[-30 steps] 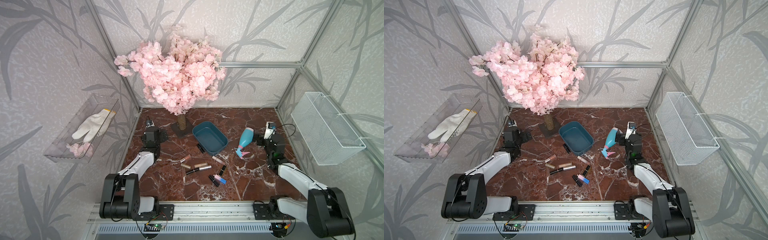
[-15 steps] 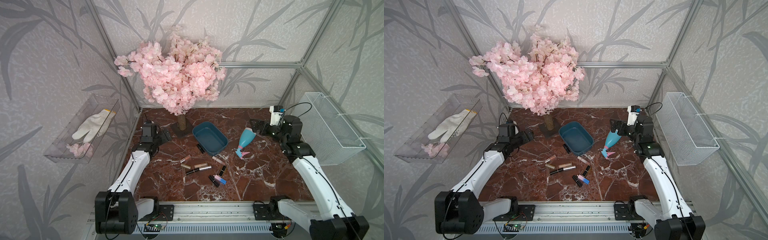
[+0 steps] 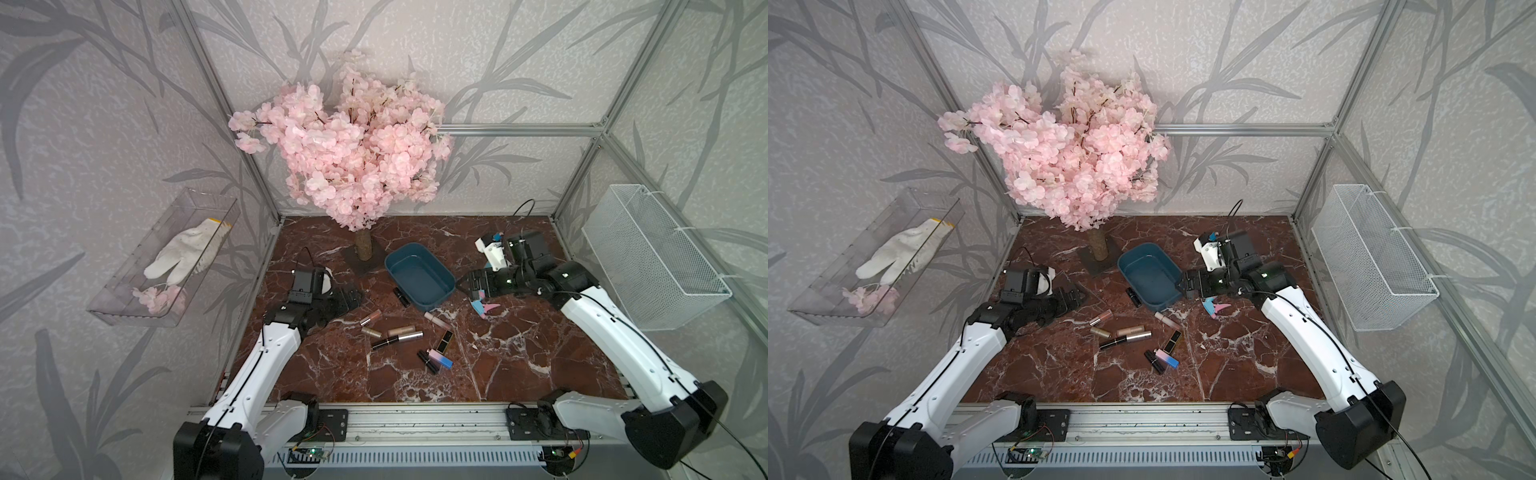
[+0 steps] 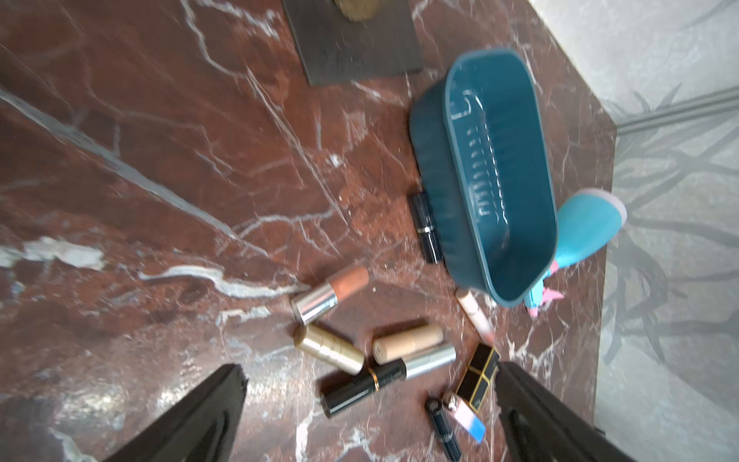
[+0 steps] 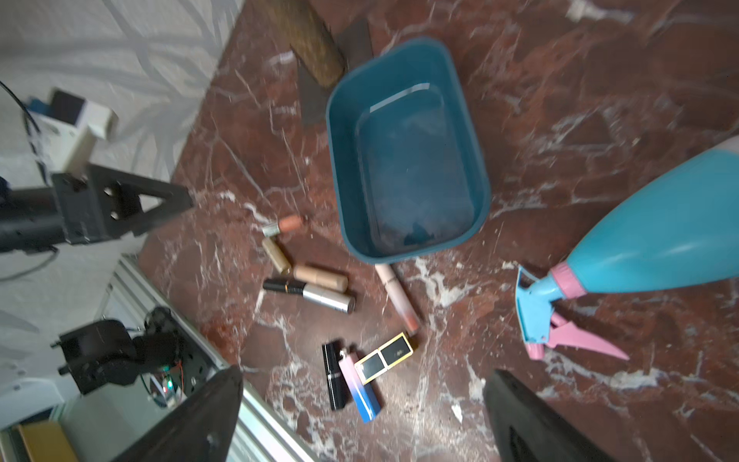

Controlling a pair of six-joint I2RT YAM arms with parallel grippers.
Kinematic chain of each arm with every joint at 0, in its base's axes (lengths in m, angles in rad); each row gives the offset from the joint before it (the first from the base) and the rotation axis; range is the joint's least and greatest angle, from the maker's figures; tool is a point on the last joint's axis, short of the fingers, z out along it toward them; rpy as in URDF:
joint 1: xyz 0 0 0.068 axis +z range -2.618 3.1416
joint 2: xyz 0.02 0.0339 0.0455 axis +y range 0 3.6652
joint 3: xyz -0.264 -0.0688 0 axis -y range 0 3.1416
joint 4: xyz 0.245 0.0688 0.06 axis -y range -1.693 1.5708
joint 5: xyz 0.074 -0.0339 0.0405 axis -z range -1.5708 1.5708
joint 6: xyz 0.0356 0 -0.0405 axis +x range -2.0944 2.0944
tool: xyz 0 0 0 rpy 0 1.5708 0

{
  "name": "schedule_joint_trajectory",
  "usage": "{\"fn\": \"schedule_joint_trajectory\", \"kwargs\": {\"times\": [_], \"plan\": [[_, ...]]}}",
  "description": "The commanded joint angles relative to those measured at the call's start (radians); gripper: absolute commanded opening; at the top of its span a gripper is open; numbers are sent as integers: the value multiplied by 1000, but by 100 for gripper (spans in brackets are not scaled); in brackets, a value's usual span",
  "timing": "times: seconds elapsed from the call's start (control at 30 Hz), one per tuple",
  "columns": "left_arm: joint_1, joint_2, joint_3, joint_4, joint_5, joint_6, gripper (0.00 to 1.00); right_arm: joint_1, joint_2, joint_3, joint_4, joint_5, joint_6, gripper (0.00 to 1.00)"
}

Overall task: Put the lipstick into the storage box
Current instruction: Pick up the lipstick at the center of the board.

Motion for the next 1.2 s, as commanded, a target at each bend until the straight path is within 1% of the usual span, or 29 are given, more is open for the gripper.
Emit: {"fn": "schedule_joint_trajectory", "kwargs": {"times": [0.0, 0.07, 0.2, 0.33, 0.4, 0.57, 0.7, 0.77, 0.87, 1.03, 1.17], "plan": [[-40, -27, -10, -30, 39, 0, 100, 88, 31, 15, -150, 100, -69, 100], [-55, -36, -13, -32, 39, 5, 100, 132, 45, 4, -152, 122, -70, 100], [-68, -56, -20, -23, 44, 10, 100, 190, 63, -16, -139, 136, -53, 99], [-87, -54, -30, -4, 63, 15, 100, 219, 80, -32, -133, 132, -57, 98], [-111, -57, -34, 3, 61, 21, 100, 227, 89, -38, -139, 135, -62, 98], [-215, -54, -63, 51, 9, 6, 100, 242, 102, -60, -140, 138, -72, 97], [-329, -9, -49, 66, -64, 10, 100, 257, 121, -75, -140, 141, -91, 96], [-362, 14, -38, 69, -96, 14, 100, 267, 137, -75, -140, 137, -107, 94], [-379, 29, -31, 91, -114, 26, 100, 286, 170, -76, -138, 134, -132, 93], [-383, 7, -50, 120, -141, 41, 100, 320, 267, -49, -182, 137, -174, 88], [-384, -26, -66, 123, -175, 50, 100, 349, 319, -45, -147, 172, -193, 86]]}}
